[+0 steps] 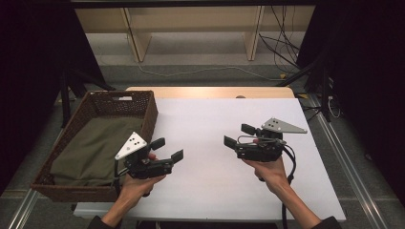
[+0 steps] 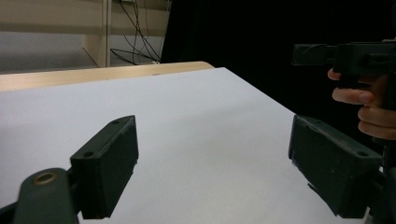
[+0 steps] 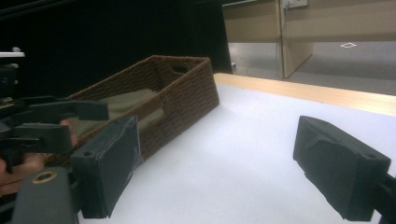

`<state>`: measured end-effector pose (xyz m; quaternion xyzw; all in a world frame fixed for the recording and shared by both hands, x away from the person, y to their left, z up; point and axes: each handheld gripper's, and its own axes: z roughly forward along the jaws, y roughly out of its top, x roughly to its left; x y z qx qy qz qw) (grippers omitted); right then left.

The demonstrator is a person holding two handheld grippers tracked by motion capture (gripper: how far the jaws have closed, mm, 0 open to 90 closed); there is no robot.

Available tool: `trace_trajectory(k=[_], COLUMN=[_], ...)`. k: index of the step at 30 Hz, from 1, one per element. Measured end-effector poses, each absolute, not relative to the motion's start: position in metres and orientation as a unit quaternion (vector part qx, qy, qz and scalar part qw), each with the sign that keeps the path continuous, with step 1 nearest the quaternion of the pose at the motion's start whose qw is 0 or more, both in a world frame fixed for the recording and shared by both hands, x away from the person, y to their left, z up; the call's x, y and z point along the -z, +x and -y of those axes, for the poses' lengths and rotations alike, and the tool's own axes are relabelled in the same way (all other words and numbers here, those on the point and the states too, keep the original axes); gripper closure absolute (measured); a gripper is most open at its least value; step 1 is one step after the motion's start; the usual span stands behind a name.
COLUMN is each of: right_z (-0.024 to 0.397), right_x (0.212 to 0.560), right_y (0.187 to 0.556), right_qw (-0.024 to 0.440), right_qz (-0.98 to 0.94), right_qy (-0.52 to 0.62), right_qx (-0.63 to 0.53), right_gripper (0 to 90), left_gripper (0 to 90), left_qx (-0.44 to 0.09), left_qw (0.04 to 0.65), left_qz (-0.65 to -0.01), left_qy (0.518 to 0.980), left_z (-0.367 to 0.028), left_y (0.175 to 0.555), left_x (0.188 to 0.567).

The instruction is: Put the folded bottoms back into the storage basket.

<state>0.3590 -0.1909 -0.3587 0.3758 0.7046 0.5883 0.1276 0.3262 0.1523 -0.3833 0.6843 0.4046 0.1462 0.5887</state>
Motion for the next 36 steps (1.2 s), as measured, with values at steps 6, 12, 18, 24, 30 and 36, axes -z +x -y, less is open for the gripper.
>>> trace_trajectory(k=[6, 12, 18, 24, 30, 36], right_z=[0.19, 0.192, 0.196, 0.2, 0.204, 0.211], right_x=[0.367, 0.371, 0.376, 0.381, 0.386, 0.392], right_y=[0.35, 0.343, 0.338, 0.333, 0.326, 0.317], right_qw=[0.136, 0.147, 0.153, 0.165, 0.177, 0.18], right_qz=[-0.715, -0.719, -0.718, -0.719, -0.724, -0.723], right_qy=[0.363, 0.356, 0.356, 0.354, 0.351, 0.356], right_qx=[-0.581, -0.579, -0.578, -0.574, -0.567, -0.564], right_gripper=[15.2, 15.3, 15.4, 15.4, 15.3, 15.2], left_gripper=[15.6, 15.6, 15.6, 15.5, 15.4, 15.2], left_qx=[-0.15, -0.152, -0.155, -0.16, -0.162, -0.159], left_qw=[0.592, 0.59, 0.588, 0.582, 0.585, 0.584], left_qz=[-0.399, -0.396, -0.383, -0.375, -0.373, -0.372], left_qy=[0.684, 0.687, 0.695, 0.703, 0.702, 0.704], left_z=[-0.152, -0.152, -0.149, -0.147, -0.148, -0.147], left_y=[0.324, 0.323, 0.321, 0.319, 0.318, 0.318], left_x=[0.387, 0.392, 0.394, 0.397, 0.398, 0.401])
